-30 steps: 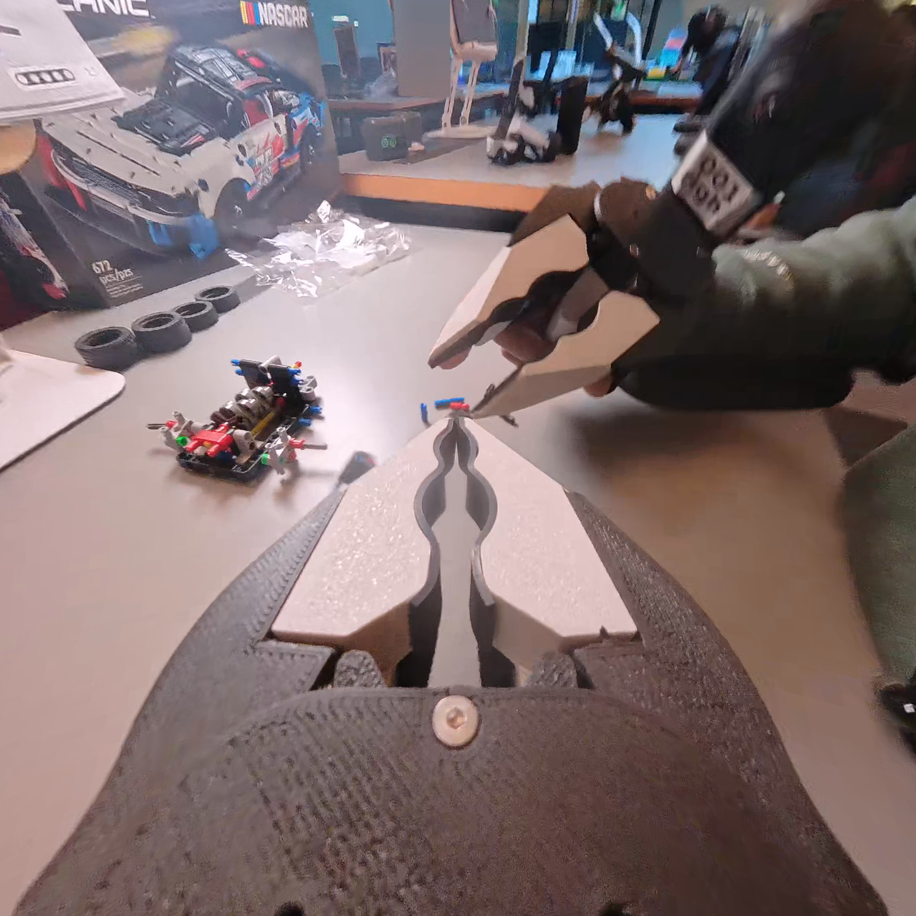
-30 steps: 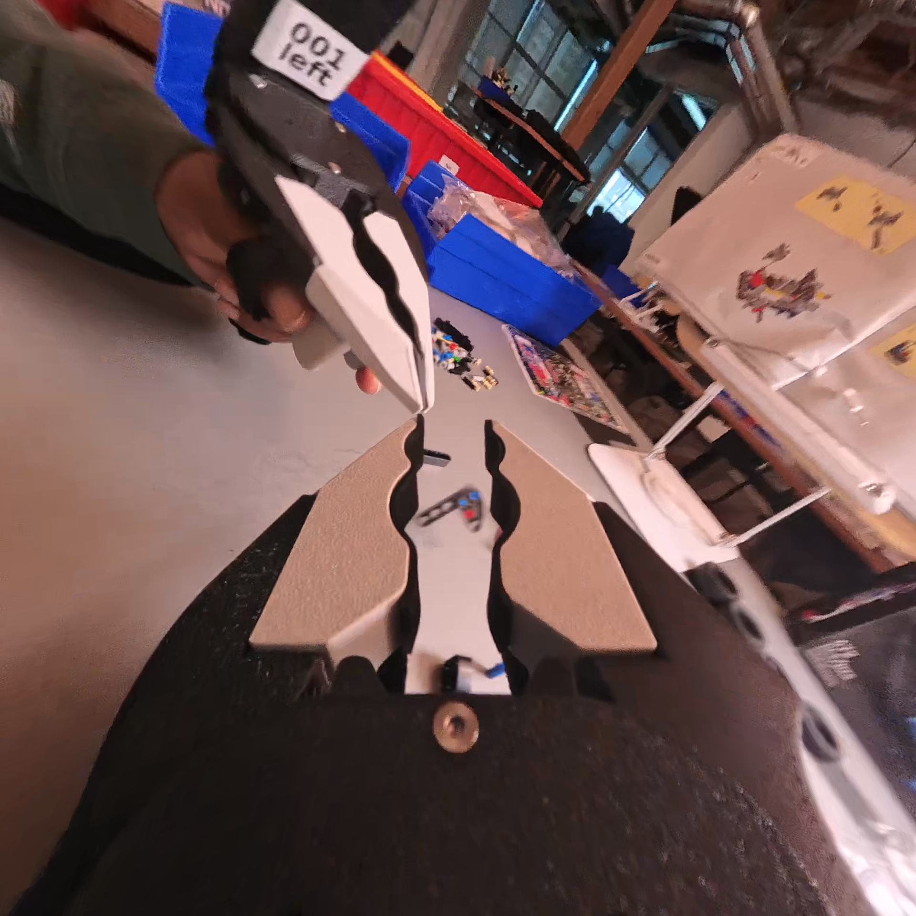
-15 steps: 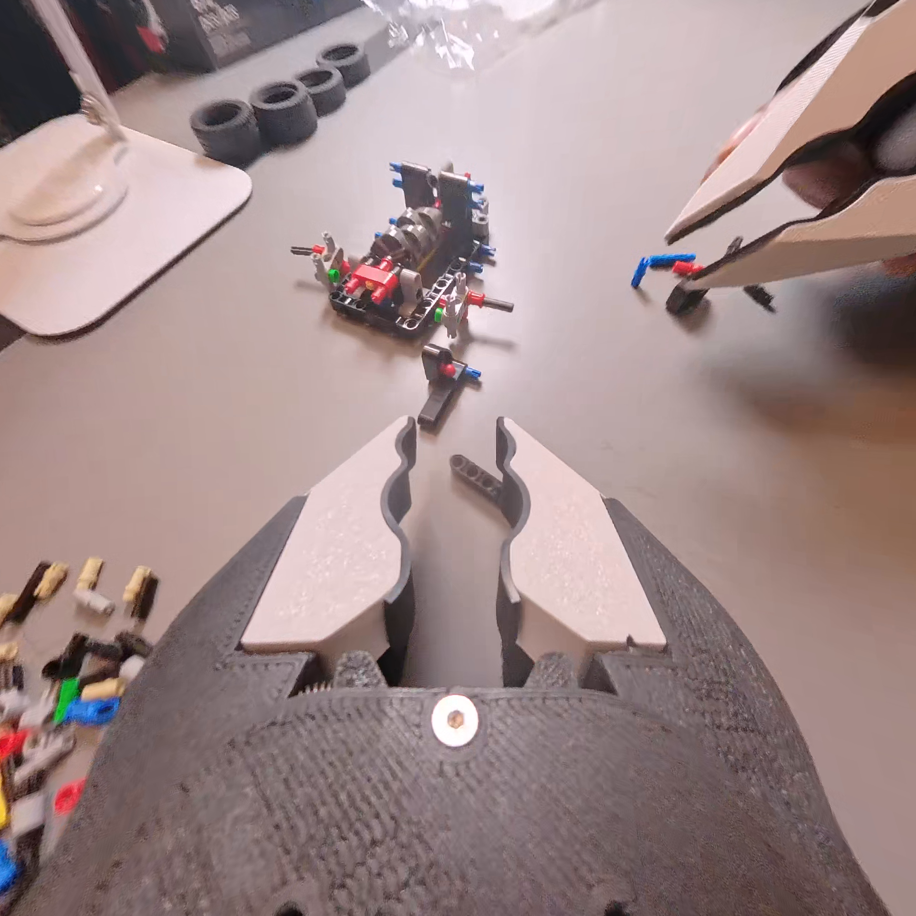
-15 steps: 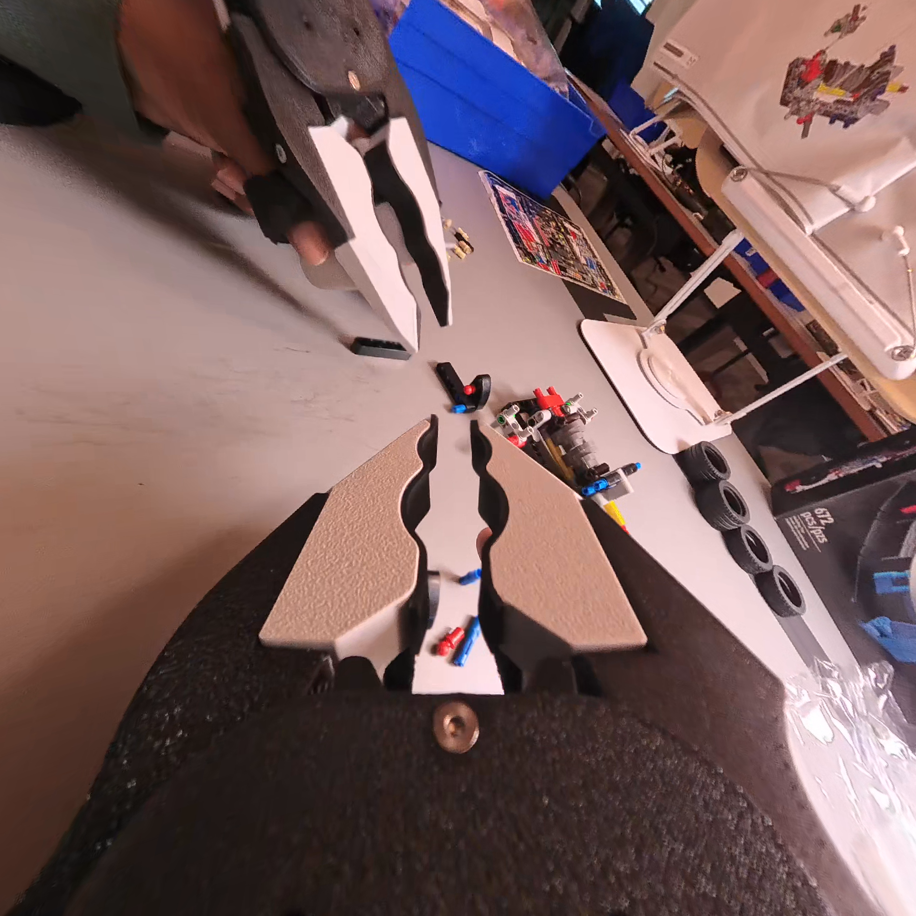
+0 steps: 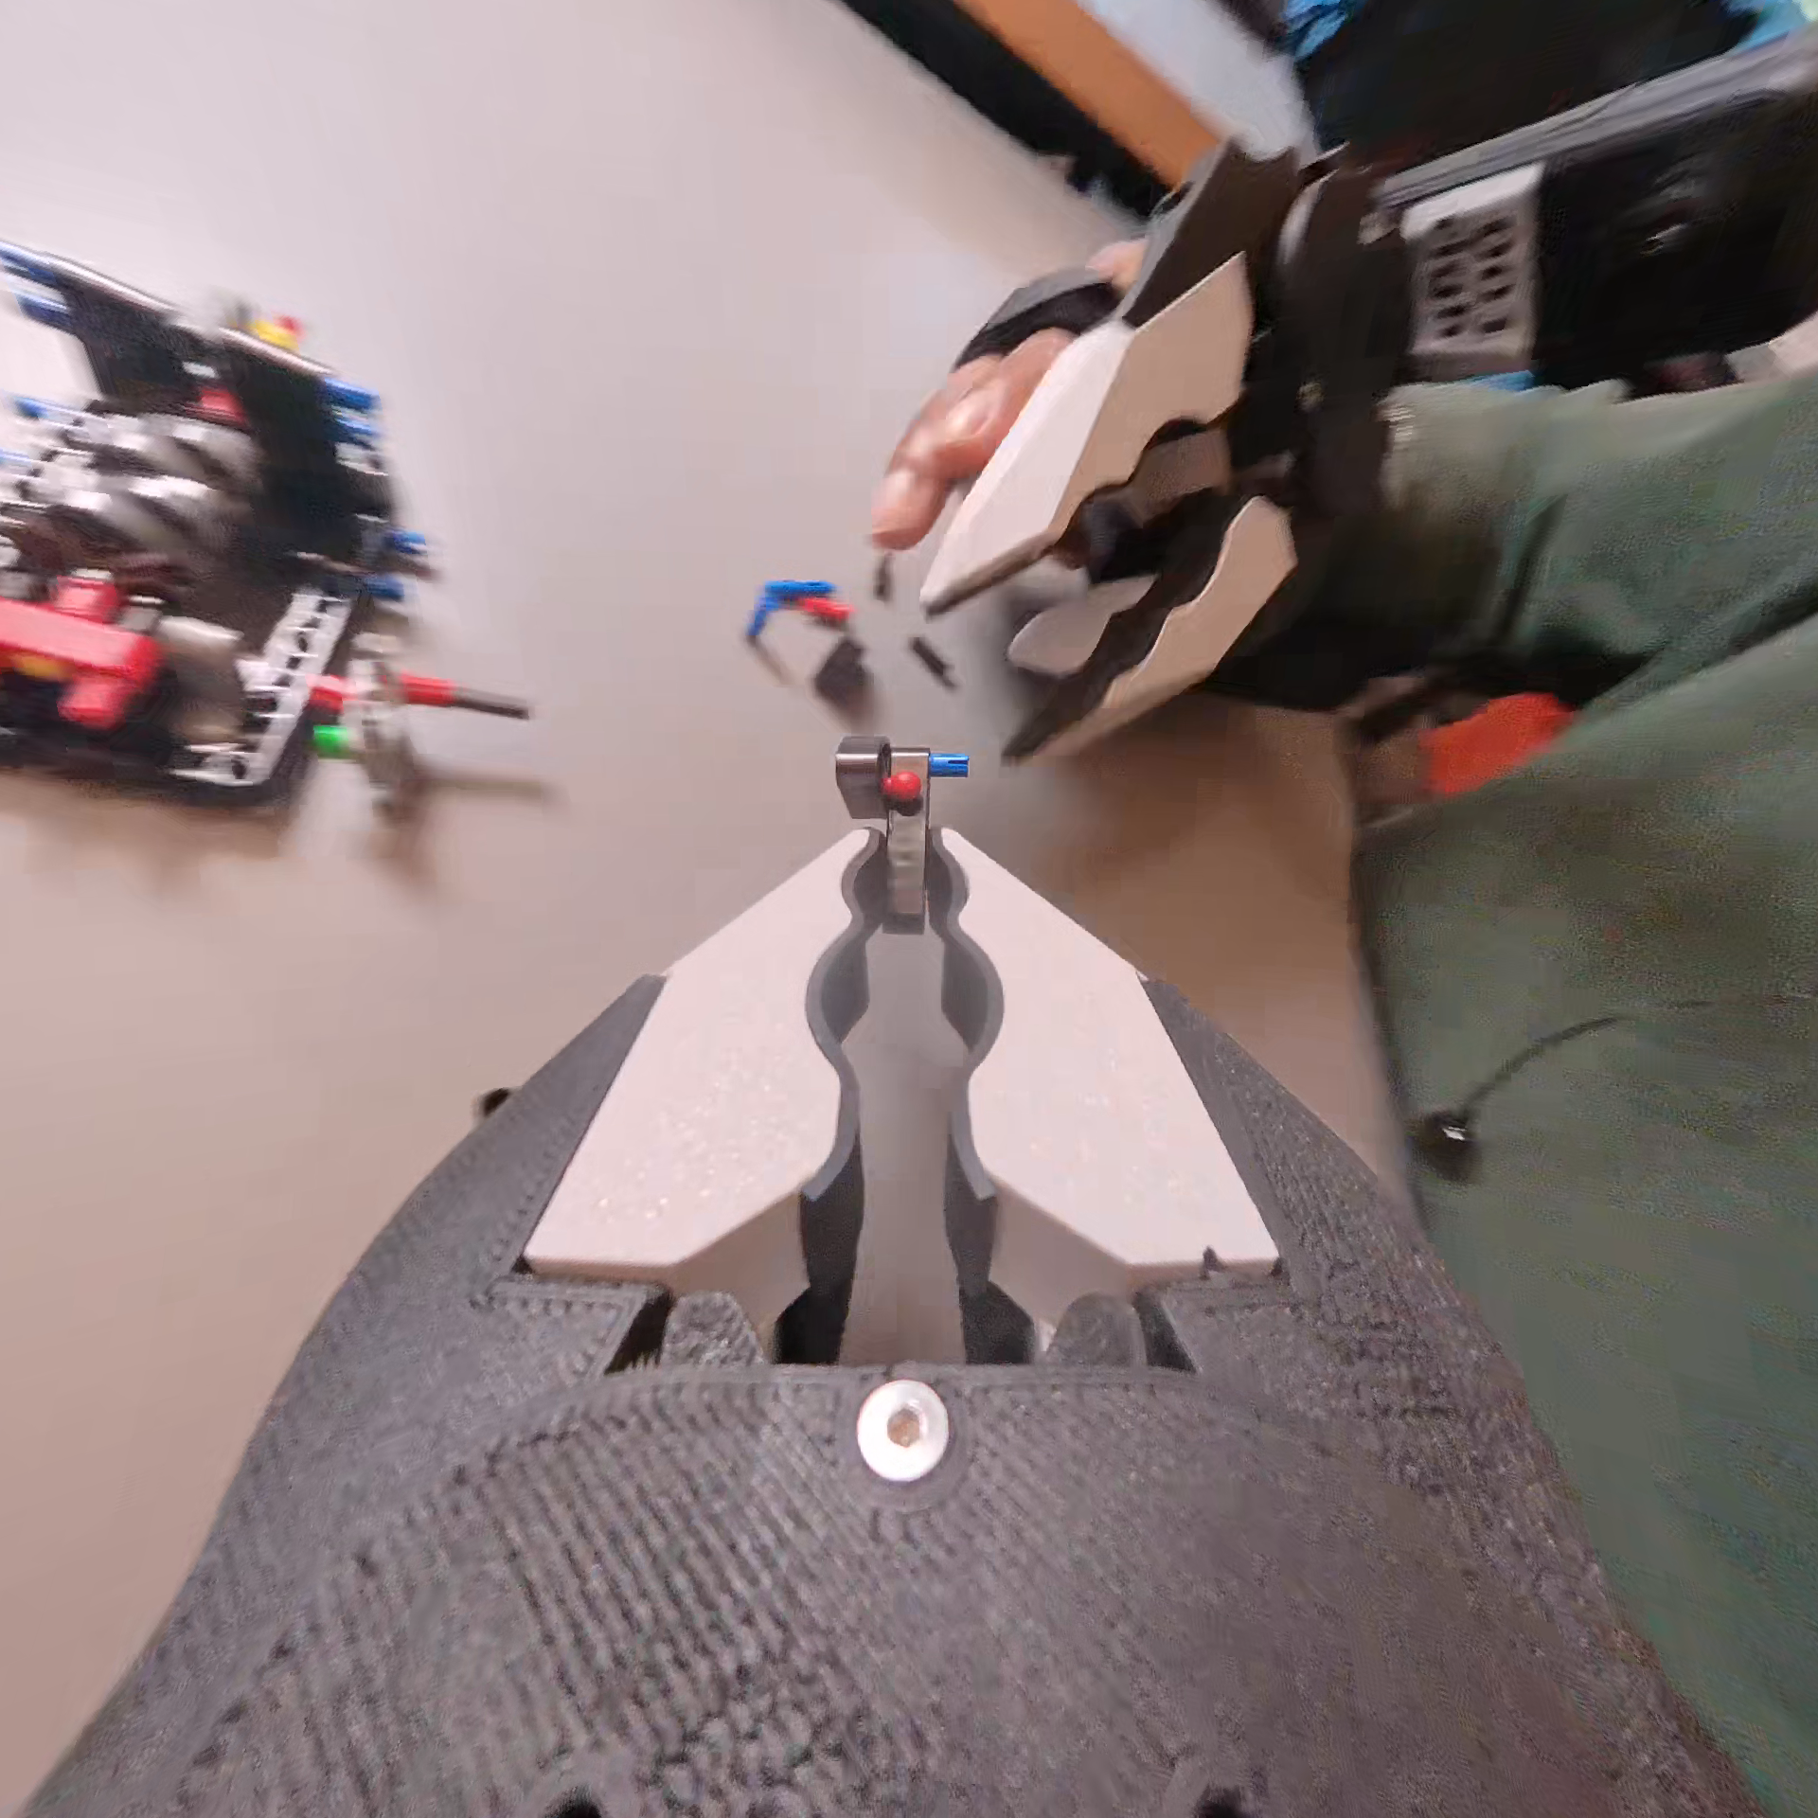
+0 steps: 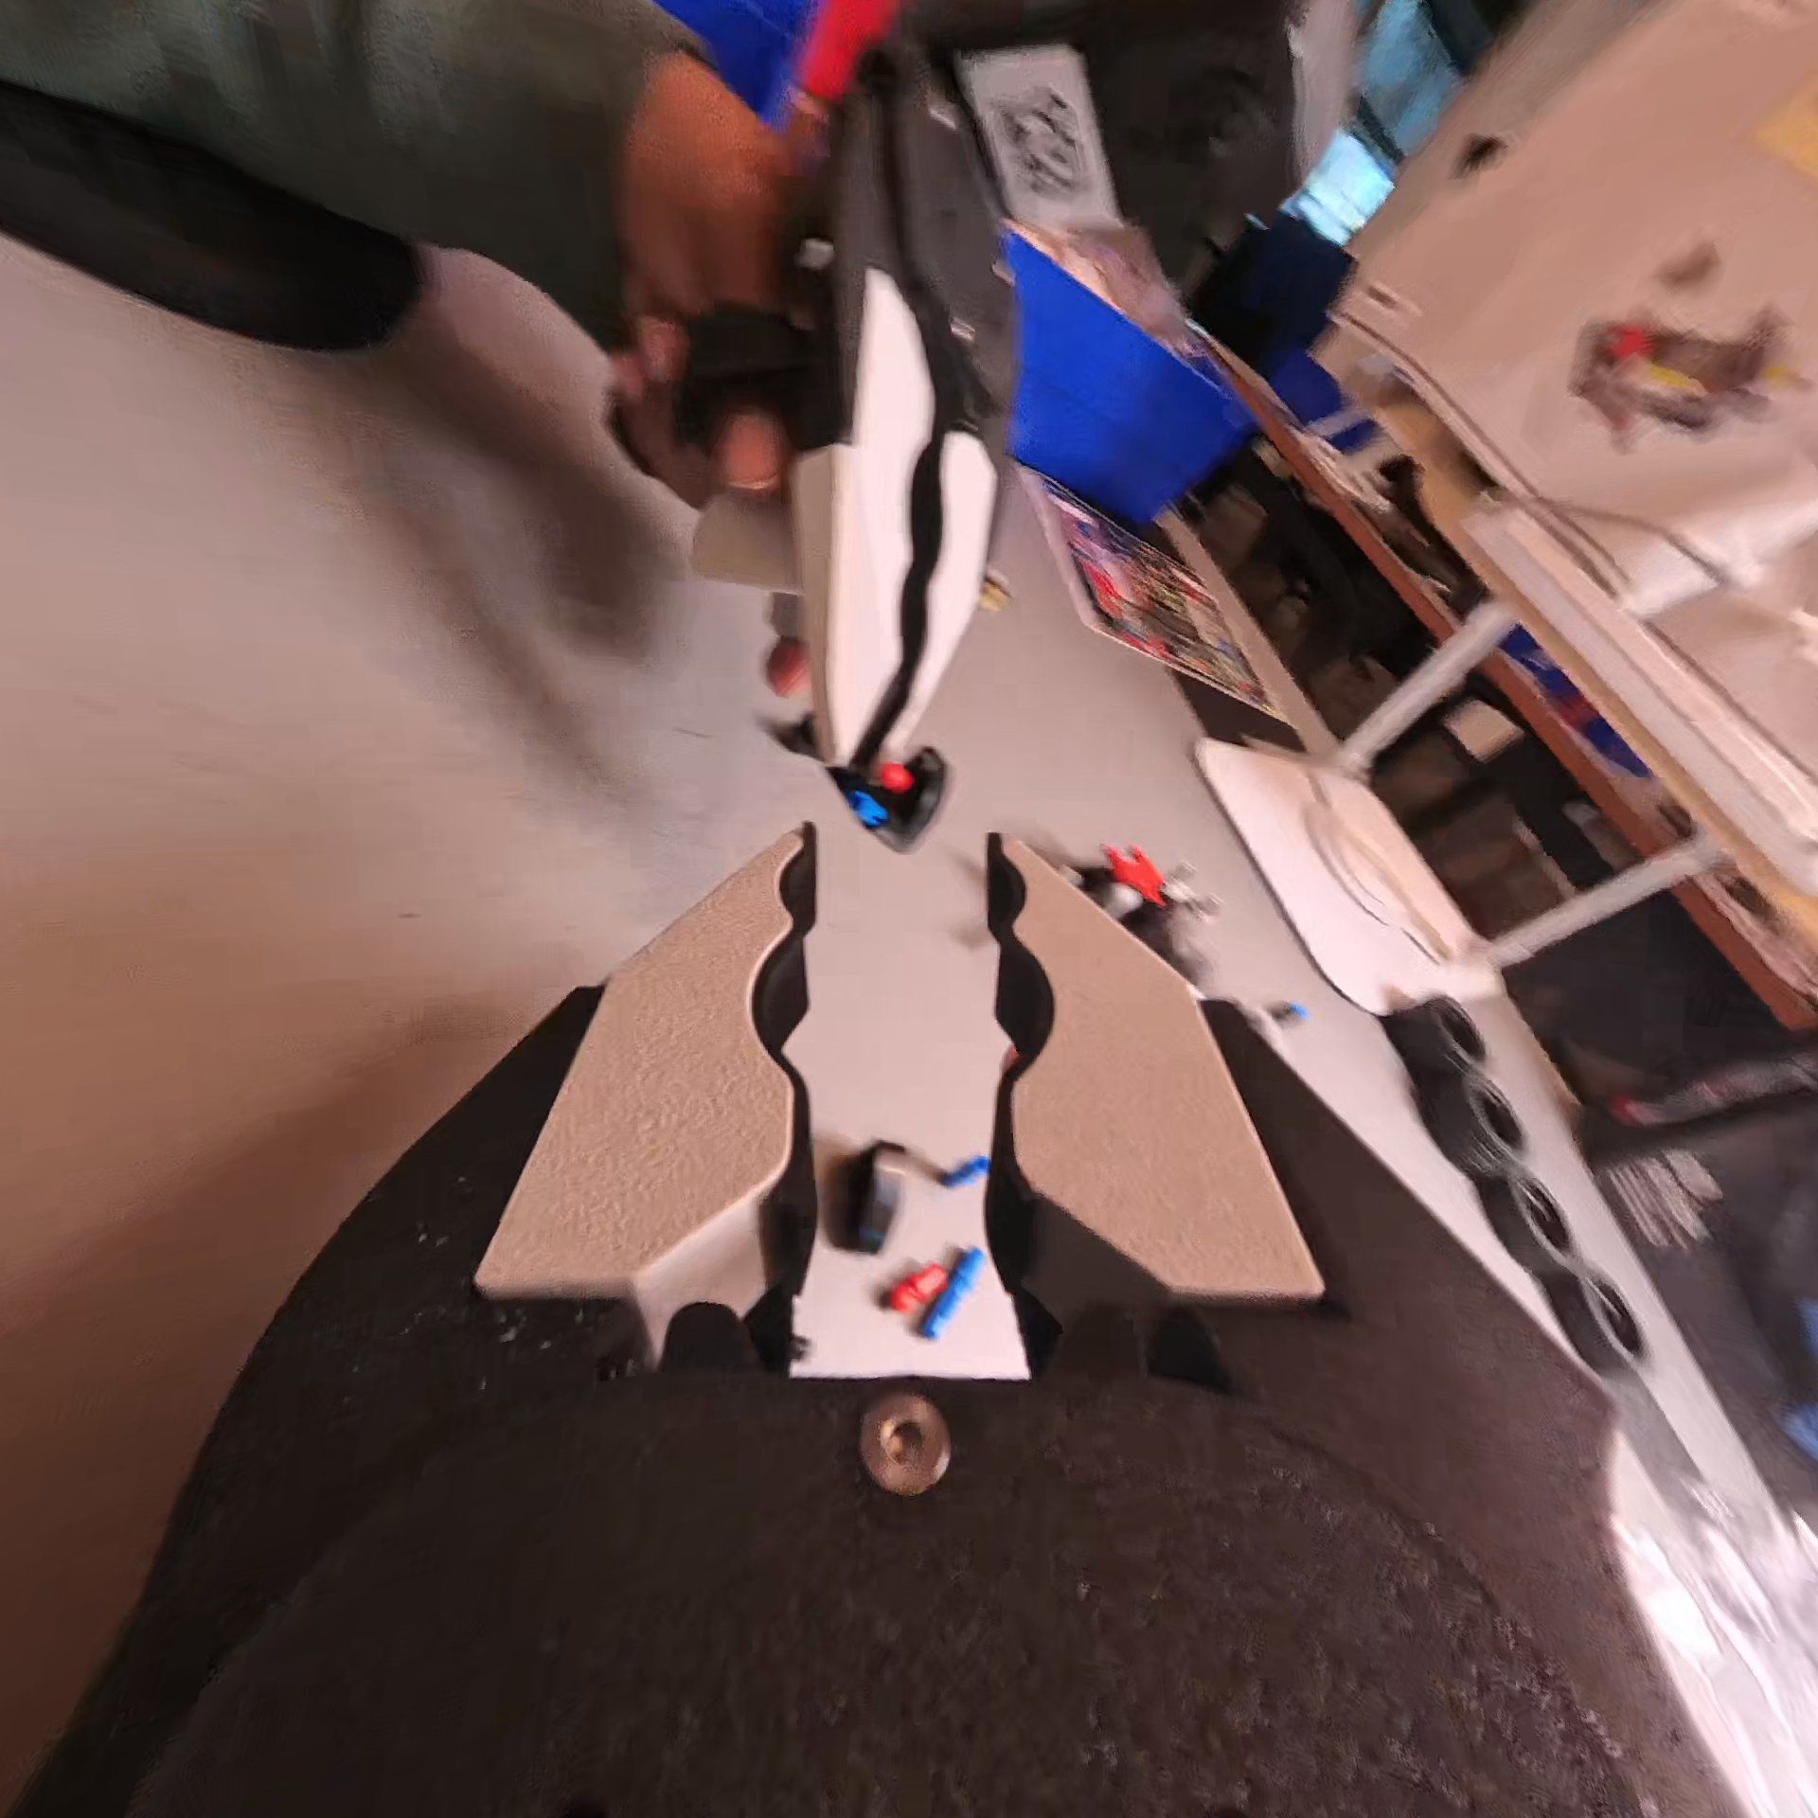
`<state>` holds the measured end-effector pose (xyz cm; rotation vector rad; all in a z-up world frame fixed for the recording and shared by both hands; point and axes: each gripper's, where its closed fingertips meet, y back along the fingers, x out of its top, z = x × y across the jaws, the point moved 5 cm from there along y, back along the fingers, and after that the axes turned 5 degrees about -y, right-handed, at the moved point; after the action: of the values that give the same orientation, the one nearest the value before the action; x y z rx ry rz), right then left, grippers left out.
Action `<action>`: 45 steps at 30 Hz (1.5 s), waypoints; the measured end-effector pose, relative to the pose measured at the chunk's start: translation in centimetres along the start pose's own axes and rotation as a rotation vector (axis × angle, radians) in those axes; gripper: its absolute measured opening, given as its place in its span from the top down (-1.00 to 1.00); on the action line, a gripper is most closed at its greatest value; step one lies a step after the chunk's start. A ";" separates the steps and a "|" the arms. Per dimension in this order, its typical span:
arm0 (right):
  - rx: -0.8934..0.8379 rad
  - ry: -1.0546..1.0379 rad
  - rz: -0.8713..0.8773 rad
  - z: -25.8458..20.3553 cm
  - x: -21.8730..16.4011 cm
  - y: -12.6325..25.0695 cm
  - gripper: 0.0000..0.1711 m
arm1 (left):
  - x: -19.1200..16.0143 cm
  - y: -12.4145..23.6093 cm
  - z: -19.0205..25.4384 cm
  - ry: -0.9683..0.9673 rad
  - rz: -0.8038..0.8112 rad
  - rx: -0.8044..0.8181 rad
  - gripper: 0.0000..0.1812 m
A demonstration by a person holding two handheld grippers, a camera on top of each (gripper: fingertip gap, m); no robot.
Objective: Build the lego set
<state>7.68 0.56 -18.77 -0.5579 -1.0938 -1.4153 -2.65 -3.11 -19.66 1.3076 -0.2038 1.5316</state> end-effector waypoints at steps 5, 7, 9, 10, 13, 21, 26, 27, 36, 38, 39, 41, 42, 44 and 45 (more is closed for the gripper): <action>0.179 0.063 -0.012 -3.7 0.6 -0.7 0.48 | -1.6 -1.0 3.4 0.085 -0.057 -0.300 0.94; 0.198 0.113 -0.003 -4.5 0.8 -0.8 0.73 | -2.2 -1.6 3.7 0.096 -0.098 -0.319 0.94; 0.188 0.126 -0.043 -4.6 0.4 -1.0 0.74 | -2.5 -1.9 3.5 0.116 -0.107 -0.308 0.94; 0.162 0.110 -0.070 -4.2 0.2 -1.2 0.74 | -2.4 -1.9 3.1 0.135 -0.088 -0.284 0.94; 0.090 -0.004 -0.155 -2.8 -0.6 -1.5 0.74 | -1.9 -1.4 1.2 0.192 -0.006 -0.176 0.86; 0.013 -0.455 -0.423 -1.6 -2.9 -2.1 0.73 | -1.7 -1.4 0.4 -0.209 -0.051 0.208 0.76; 0.022 -0.406 -0.486 -2.6 -2.9 -2.2 0.73 | -2.5 -3.4 0.8 -0.419 -0.180 0.280 0.80; 0.035 -0.397 -0.492 -2.8 -2.8 -2.2 0.70 | -2.7 -3.7 0.8 -0.440 -0.198 0.280 0.82; 0.251 -0.381 -0.483 -4.6 -2.0 -1.3 0.62 | -1.8 -2.4 -1.4 -0.450 -0.167 0.487 0.93; 0.354 -0.400 -0.431 -5.4 -1.3 -0.8 0.66 | -1.5 -1.5 -1.8 -0.415 -0.132 0.524 0.93; 0.355 -0.406 -0.407 -5.2 -1.1 -0.7 0.67 | -1.5 -1.2 -1.7 -0.396 -0.126 0.517 0.93; 0.334 -0.407 -0.372 -4.4 -0.9 -0.5 0.68 | -1.7 -0.5 -1.3 -0.367 -0.129 0.488 0.90; 0.319 -0.416 -0.360 -3.9 -1.0 -0.3 0.67 | -2.0 -0.2 -0.9 -0.354 -0.140 0.459 0.87; 0.317 -0.420 -0.325 -3.1 -1.2 0.1 0.67 | -2.6 -0.2 0.5 -0.331 -0.167 0.377 0.79; 0.312 -0.416 -0.320 -2.8 -1.5 0.3 0.67 | -3.0 -0.3 1.3 -0.330 -0.178 0.330 0.76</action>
<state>8.99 -1.07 -21.17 -0.4747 -1.7661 -1.3908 -2.09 -5.68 -21.67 1.7900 -0.0399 1.2259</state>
